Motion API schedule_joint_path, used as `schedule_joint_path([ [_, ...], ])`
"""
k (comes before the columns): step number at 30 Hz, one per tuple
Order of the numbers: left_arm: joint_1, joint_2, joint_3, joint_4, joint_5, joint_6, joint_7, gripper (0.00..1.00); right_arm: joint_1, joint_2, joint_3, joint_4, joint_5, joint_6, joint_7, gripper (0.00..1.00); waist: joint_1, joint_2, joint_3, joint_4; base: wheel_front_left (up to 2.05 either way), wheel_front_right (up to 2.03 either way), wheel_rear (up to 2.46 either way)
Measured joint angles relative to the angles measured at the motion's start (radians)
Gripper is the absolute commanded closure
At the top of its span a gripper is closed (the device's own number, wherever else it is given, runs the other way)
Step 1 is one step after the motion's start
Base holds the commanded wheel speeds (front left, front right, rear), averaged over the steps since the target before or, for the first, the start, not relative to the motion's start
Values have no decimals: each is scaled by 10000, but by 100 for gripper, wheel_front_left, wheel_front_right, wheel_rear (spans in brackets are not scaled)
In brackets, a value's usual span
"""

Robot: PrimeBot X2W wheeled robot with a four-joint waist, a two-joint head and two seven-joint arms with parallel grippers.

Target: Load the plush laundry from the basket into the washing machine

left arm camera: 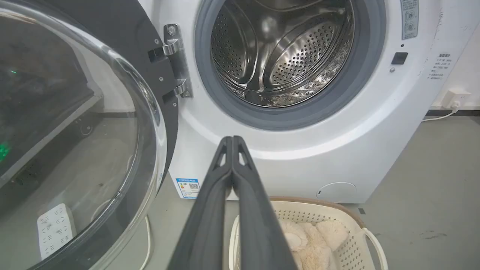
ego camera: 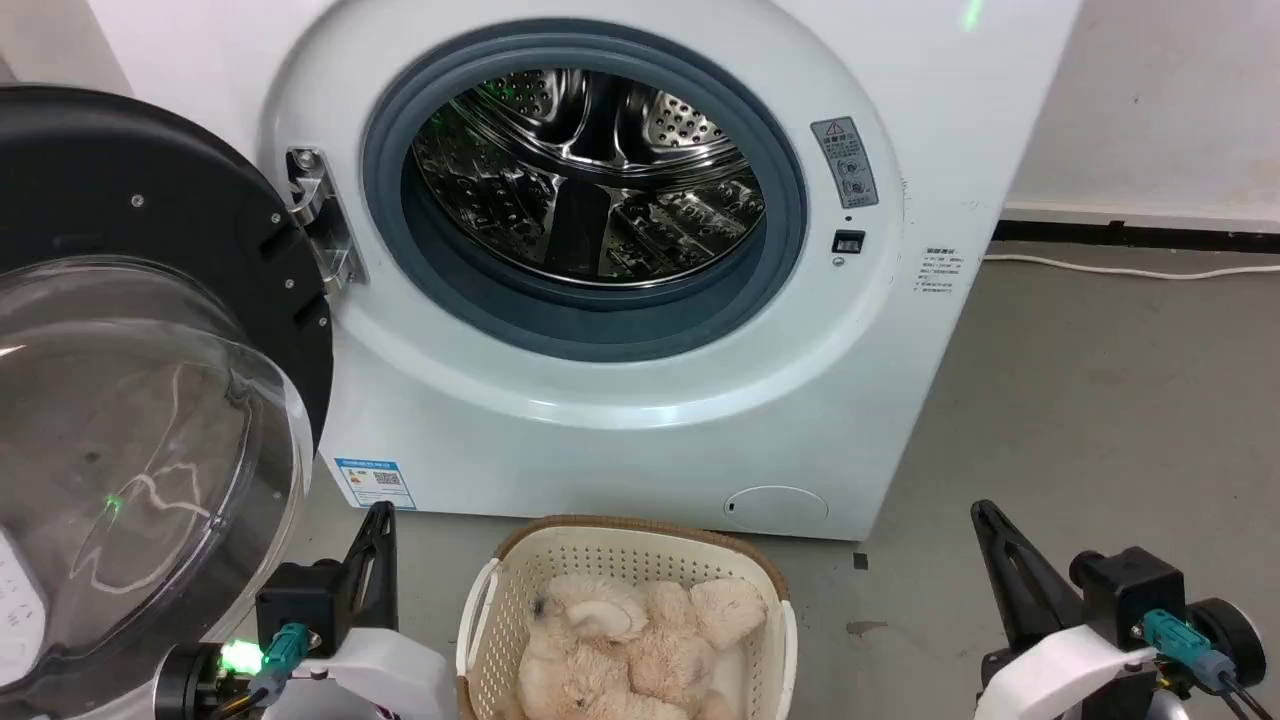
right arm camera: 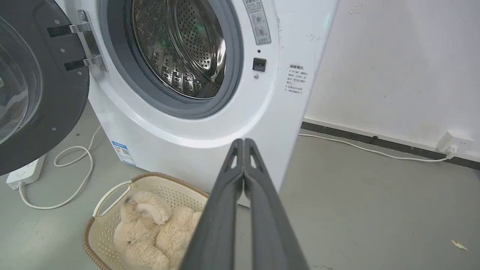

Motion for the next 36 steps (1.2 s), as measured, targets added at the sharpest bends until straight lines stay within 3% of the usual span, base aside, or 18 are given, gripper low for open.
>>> schedule_joint_path([
  [35,-1,0,0,0,0,0,0,100,0,0,-2,0,0,0,0,100,0,0,0,0,0,0,0],
  [36,0,0,-4,4,0,6,0,0,4,0,-2,4,6,0,0,0,0,0,0,0,0,0,0],
])
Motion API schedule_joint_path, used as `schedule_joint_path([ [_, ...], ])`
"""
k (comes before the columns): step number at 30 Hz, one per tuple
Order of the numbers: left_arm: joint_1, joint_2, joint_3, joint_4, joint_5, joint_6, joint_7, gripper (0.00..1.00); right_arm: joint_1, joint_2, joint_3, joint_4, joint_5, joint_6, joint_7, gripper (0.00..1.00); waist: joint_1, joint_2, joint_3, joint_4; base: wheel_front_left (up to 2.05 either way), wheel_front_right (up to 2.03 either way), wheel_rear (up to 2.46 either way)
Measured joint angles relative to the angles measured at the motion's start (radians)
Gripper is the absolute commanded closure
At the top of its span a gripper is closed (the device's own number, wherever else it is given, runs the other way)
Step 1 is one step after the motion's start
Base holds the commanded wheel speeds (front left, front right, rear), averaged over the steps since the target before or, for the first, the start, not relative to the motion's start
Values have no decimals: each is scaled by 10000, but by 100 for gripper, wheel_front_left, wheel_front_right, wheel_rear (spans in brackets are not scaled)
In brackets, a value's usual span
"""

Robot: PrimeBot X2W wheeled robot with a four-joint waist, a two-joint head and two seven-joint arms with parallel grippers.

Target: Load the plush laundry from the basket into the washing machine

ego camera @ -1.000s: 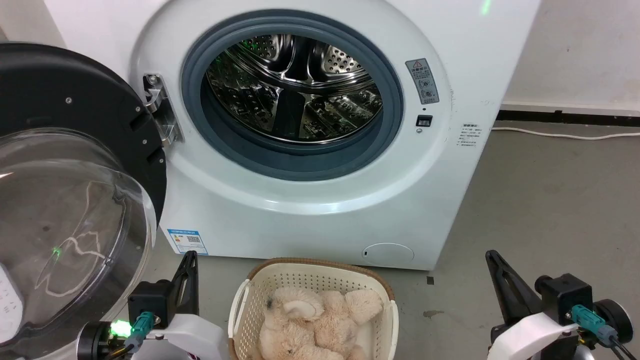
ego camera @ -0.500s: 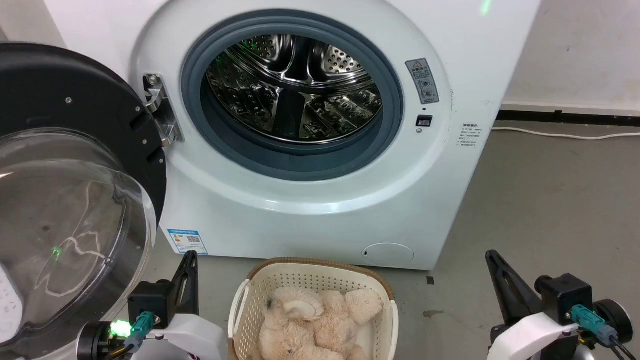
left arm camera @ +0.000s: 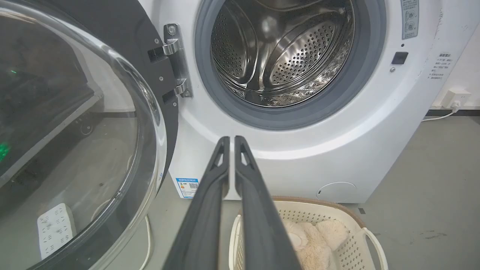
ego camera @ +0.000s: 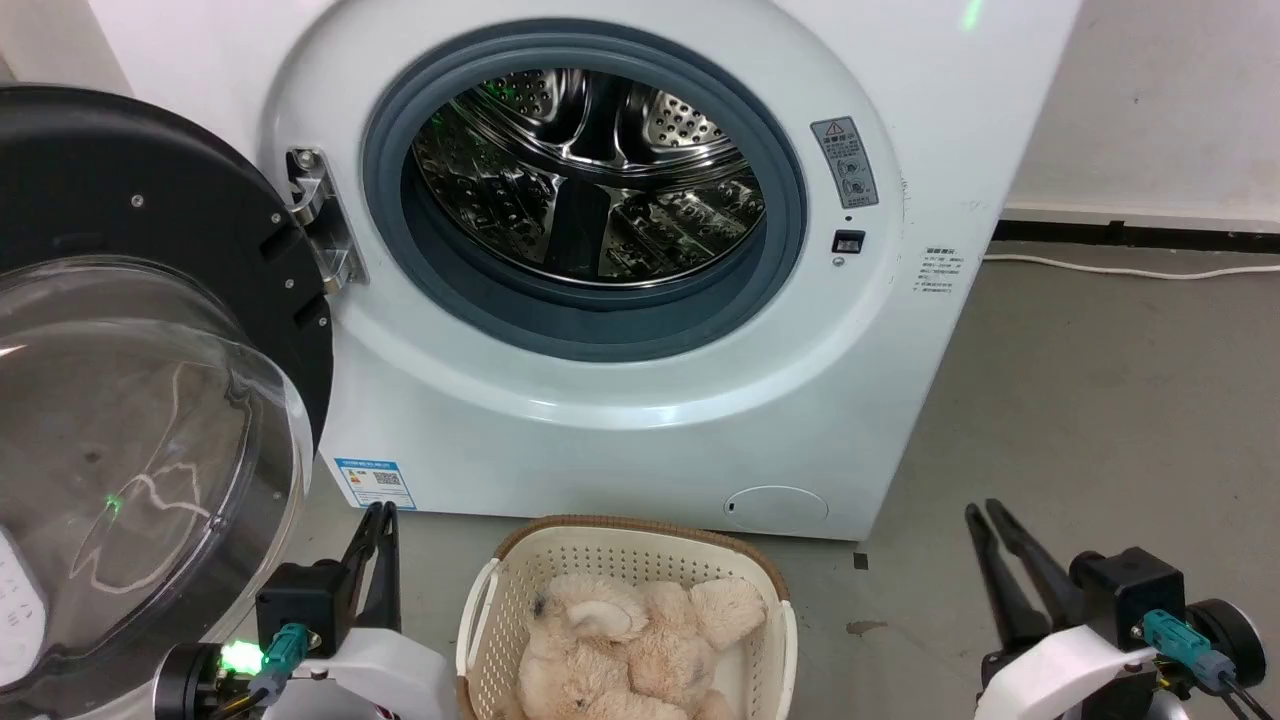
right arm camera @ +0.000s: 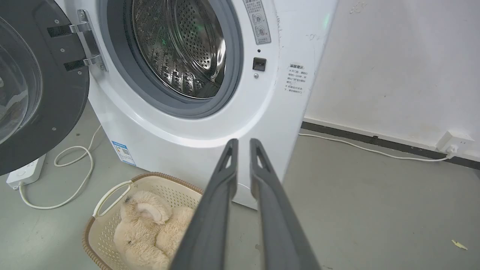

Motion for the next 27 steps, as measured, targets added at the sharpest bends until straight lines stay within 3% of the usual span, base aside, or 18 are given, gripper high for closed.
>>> schedule_joint_path([
  [27,-318,81,-403,623,-17,-192,-433,0,-220,0,-59,-159,650,-2,-418,0,1,0,962,-242,0,0,0],
])
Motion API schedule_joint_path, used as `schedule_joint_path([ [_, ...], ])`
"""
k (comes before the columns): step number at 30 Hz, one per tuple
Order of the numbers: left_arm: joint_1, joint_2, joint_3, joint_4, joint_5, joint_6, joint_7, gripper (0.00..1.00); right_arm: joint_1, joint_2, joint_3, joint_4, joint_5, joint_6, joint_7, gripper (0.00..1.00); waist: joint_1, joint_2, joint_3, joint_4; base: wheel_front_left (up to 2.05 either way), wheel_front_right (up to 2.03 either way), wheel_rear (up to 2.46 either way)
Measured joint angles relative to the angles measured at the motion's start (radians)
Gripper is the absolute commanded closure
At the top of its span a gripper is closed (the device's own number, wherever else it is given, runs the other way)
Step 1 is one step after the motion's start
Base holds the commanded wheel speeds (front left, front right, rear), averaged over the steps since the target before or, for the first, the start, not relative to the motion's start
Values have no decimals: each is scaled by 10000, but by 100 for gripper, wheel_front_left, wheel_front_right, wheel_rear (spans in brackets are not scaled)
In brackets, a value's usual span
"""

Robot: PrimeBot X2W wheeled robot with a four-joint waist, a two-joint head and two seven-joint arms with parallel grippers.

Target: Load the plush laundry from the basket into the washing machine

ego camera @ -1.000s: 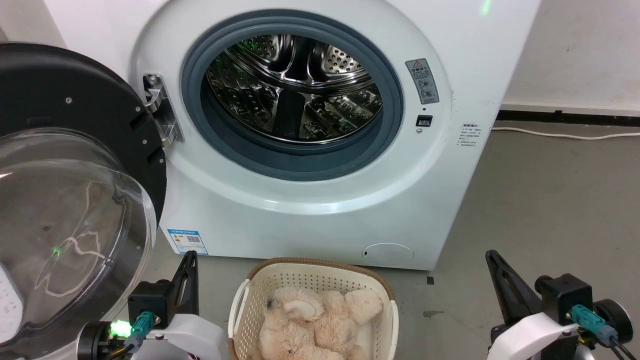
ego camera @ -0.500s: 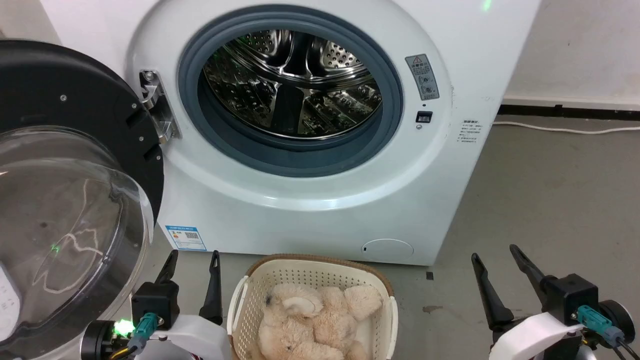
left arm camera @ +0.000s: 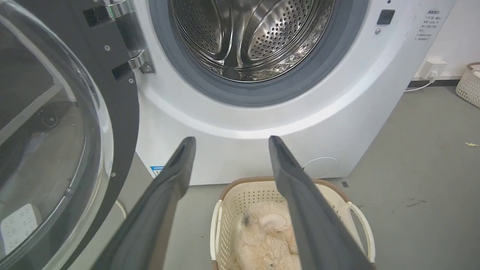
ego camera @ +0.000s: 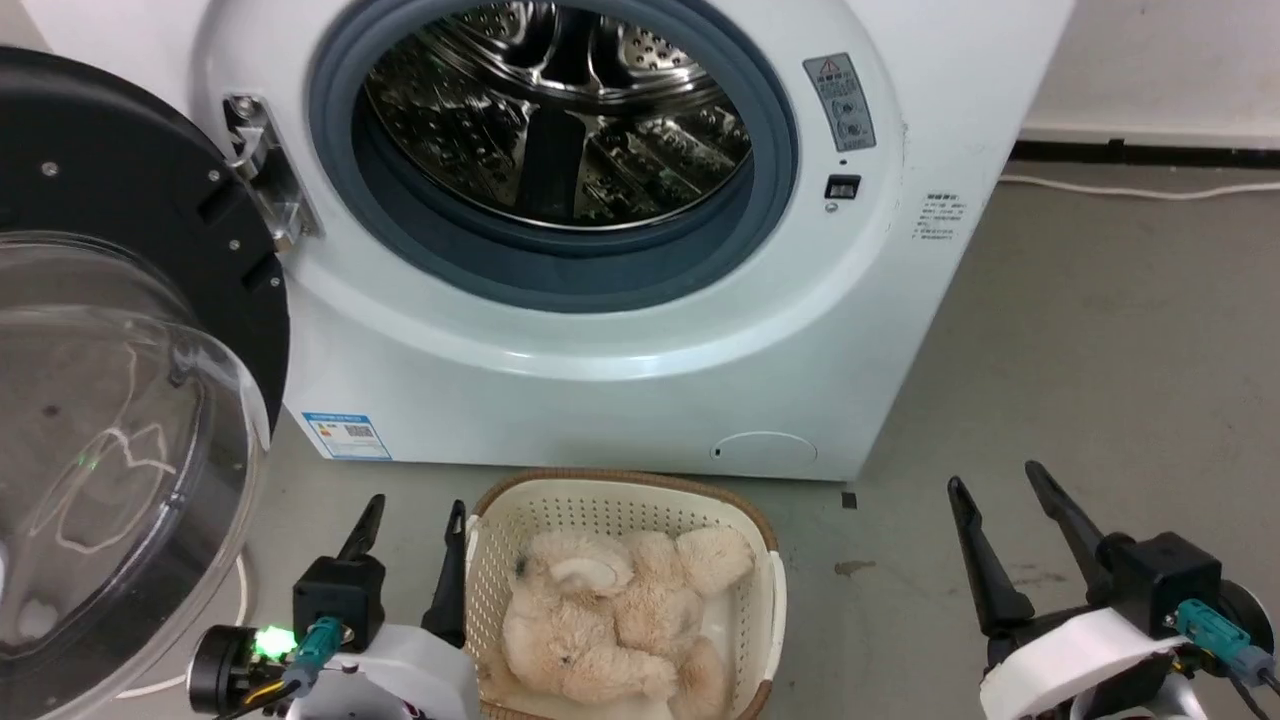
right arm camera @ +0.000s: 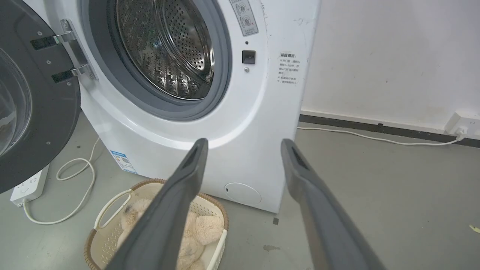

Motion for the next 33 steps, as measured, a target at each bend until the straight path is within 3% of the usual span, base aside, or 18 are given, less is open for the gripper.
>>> schedule_joint_path([
  [14,-755,232,-598,1557,-134,-169,-282,0,-244,0,75,-90,445,0,-305,0,0,0,782,-323,0,0,0],
  [33,-2268,685,-2036,4625,-1195,-374,-349,0,-659,0,146,-583,1147,0,-704,0,0,0,2058,-876,0,0,0],
])
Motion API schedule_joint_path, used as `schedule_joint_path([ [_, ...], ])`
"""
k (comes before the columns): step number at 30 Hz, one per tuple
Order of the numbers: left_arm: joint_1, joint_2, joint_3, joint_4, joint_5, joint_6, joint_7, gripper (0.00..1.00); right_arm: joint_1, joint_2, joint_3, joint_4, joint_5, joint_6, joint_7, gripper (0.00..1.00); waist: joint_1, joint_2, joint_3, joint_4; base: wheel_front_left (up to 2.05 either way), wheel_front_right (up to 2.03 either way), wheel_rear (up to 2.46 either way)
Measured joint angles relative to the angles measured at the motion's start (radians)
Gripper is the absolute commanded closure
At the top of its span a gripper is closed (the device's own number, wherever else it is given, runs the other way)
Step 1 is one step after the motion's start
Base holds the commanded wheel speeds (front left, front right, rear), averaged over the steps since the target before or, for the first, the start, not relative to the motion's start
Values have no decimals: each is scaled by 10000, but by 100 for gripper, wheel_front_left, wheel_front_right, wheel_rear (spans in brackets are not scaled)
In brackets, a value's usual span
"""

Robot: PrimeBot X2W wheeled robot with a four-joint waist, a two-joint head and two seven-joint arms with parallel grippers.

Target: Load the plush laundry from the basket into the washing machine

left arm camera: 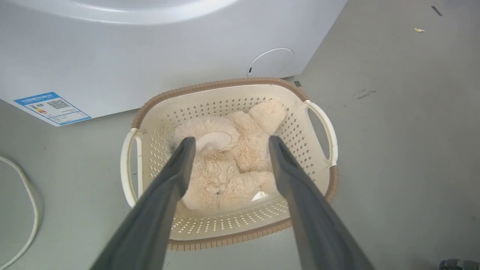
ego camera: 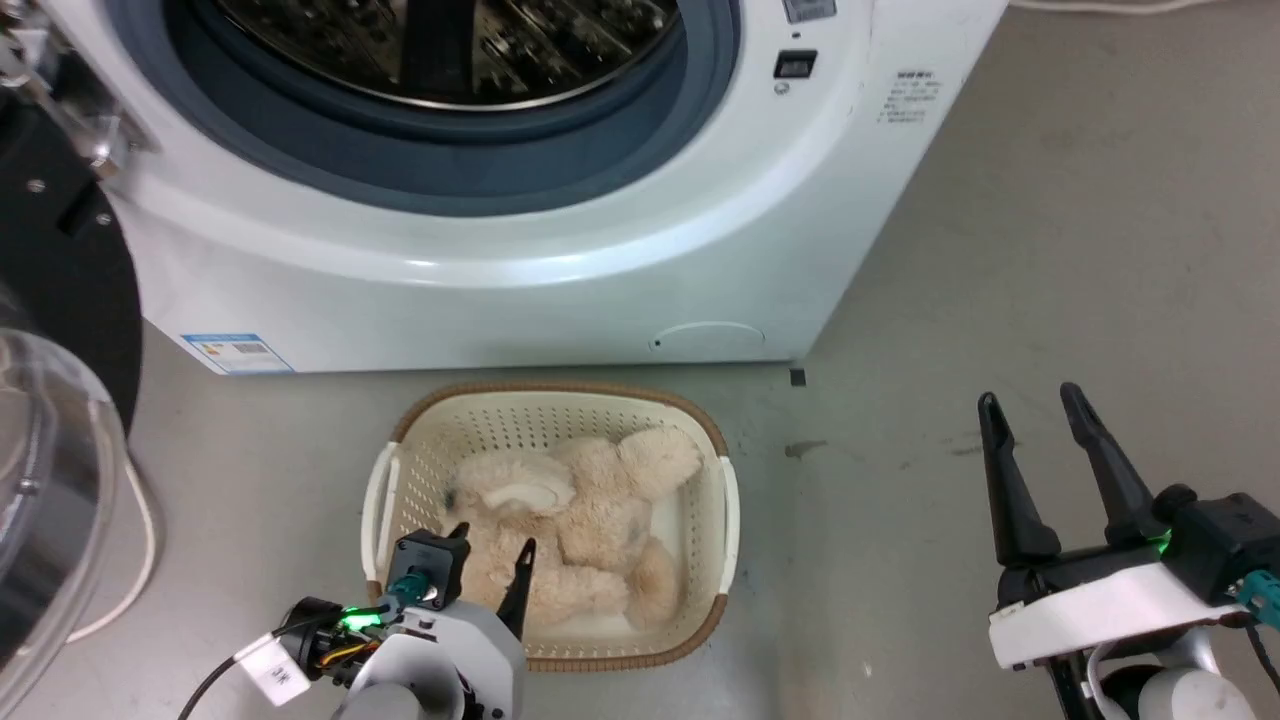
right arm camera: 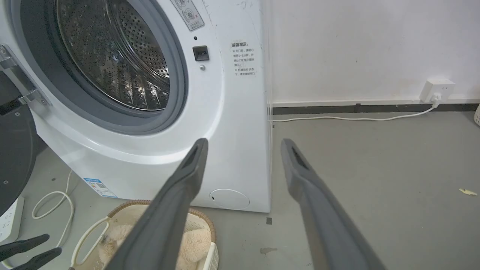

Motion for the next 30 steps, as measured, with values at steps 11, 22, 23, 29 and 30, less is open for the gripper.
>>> schedule_joint_path([
  [11,-779,347,-815,1218,-949,-134,339,0,-312,0,107,-163,431,0,-232,0,0,0,812,-286,0,0,0],
  [22,-1698,907,-1181,2596,-1534,-88,307,0,-572,0,213,-364,780,0,-479,0,1,0,1611,-590,0,0,0],
  [23,-1784,934,-1225,2709,-1576,-88,291,0,-577,0,205,-384,796,0,-485,0,0,0,1684,-616,0,0,0],
  [29,-2363,1124,-1482,3358,-1829,-88,278,0,-804,0,203,-516,1022,0,-593,0,0,0,2172,-742,0,0,0],
  [30,-2451,1145,-1542,3473,-1875,-90,280,0,-829,0,205,-543,1047,0,-623,0,0,0,2257,-762,0,0,0],
])
